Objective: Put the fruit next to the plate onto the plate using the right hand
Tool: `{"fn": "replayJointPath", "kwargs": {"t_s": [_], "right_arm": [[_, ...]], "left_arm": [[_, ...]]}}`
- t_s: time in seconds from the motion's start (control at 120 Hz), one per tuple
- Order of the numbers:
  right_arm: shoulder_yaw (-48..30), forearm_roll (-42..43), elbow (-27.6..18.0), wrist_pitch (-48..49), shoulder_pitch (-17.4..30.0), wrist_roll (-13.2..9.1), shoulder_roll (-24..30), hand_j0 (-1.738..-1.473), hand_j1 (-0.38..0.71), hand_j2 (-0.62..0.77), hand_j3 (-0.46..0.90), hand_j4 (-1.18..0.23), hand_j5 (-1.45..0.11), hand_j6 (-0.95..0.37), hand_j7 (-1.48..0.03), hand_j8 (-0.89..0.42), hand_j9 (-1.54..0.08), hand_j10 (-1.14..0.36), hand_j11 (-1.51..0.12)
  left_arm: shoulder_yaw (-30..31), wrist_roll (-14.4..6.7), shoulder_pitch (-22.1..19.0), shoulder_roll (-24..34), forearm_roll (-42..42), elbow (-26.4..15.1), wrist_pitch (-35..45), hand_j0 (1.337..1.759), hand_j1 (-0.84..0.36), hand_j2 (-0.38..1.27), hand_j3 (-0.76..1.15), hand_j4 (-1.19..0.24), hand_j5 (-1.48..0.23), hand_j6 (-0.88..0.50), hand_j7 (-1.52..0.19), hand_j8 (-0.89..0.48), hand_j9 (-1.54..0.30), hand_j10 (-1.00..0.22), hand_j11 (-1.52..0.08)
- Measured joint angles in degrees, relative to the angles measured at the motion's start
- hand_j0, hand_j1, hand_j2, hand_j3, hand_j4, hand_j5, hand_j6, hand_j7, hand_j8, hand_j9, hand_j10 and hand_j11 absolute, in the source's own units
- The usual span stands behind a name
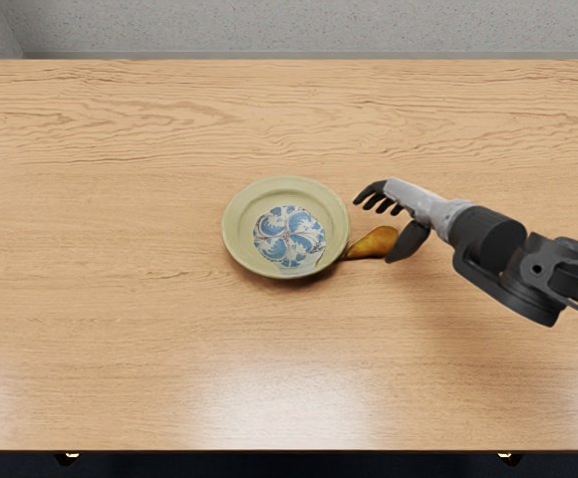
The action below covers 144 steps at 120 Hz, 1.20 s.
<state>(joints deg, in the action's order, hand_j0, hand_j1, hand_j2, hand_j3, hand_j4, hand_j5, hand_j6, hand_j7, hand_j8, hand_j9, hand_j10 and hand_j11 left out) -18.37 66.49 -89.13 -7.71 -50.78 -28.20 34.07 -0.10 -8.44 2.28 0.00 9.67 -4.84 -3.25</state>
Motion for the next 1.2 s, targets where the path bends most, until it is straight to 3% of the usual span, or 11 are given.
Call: {"fn": "replayJointPath", "kwargs": {"t_s": [0.692,0.983,1.2], "right_arm": [[0.0,2.4,0.6,-1.2,2.0,0.0,-1.1,-1.658,0.17,-0.08,0.0,-0.43,-0.56,-0.43,-0.56,-0.43,-0.56,-0.43,-0.56],[0.0,3.5,1.6,-1.7,2.8,0.1,-2.0,-1.658,0.18,-0.08,0.0,-0.46,-0.57,-0.45,-0.58,-0.46,-0.57,-0.59,-0.58],[0.0,3.5,2.2,-2.1,3.1,0.1,-2.1,-1.658,0.18,-0.08,0.0,-0.46,-0.57,-0.45,-0.58,-0.46,-0.57,-0.53,-0.58]], "left_arm": [[0.0,0.0,0.0,0.0,0.0,0.0,0.0,1.658,0.32,0.0,0.0,-0.02,-0.03,-0.02,-0.03,-0.02,-0.03,-0.02,-0.03],[0.0,0.0,0.0,0.0,0.0,0.0,0.0,1.658,0.32,0.0,0.0,-0.02,-0.03,-0.02,-0.03,-0.02,-0.03,-0.02,-0.03],[0.0,0.0,0.0,0.0,0.0,0.0,0.0,1.658,0.32,0.0,0.0,-0.02,-0.03,-0.02,-0.03,-0.02,-0.03,-0.02,-0.03]]}}
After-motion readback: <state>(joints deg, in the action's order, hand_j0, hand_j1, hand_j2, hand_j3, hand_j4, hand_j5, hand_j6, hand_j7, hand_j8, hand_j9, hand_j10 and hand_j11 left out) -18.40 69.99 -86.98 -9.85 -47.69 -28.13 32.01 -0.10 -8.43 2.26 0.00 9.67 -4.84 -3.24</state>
